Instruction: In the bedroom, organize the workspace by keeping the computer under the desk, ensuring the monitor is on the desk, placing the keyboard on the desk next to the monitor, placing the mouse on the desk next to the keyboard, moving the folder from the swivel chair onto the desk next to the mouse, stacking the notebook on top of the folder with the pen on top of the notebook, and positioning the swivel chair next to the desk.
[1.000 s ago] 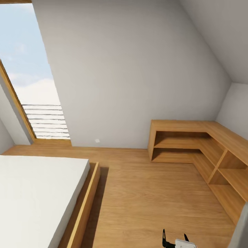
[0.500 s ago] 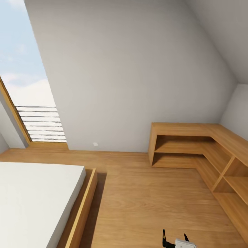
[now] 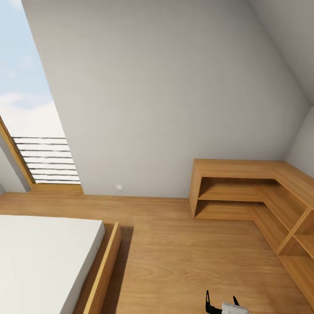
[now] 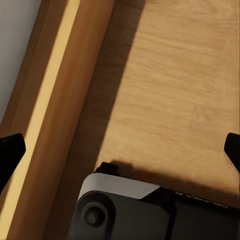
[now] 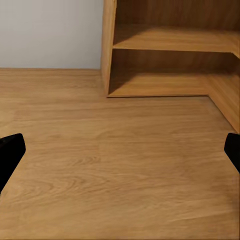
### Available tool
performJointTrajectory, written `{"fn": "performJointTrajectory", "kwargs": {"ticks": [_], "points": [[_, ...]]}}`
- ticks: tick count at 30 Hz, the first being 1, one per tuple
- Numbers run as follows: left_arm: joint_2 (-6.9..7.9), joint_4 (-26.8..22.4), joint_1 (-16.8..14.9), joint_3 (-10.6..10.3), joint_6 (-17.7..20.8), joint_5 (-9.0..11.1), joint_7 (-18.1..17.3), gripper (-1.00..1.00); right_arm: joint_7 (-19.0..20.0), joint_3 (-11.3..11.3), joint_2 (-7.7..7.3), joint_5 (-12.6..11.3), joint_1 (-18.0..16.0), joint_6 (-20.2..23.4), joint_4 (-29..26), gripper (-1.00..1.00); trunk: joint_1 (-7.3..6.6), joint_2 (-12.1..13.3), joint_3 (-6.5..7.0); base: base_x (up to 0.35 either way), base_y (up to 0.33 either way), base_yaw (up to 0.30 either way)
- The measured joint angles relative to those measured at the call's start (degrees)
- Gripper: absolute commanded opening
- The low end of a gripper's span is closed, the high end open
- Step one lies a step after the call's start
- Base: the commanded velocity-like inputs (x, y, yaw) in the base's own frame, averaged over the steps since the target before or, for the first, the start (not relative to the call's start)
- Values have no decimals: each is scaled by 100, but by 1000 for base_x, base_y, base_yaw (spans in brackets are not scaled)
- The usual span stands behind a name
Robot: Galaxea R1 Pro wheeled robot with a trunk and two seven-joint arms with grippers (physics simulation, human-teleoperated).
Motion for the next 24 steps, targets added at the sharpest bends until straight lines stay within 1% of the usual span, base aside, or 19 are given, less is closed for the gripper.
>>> {"fn": "performJointTrajectory", "kwargs": {"ticks": [24], "points": [[0, 0, 0, 0, 0, 0, 0, 100, 0, 0, 7, 0, 0, 7, 0, 100, 0, 0, 0, 321, 0, 0]]}}
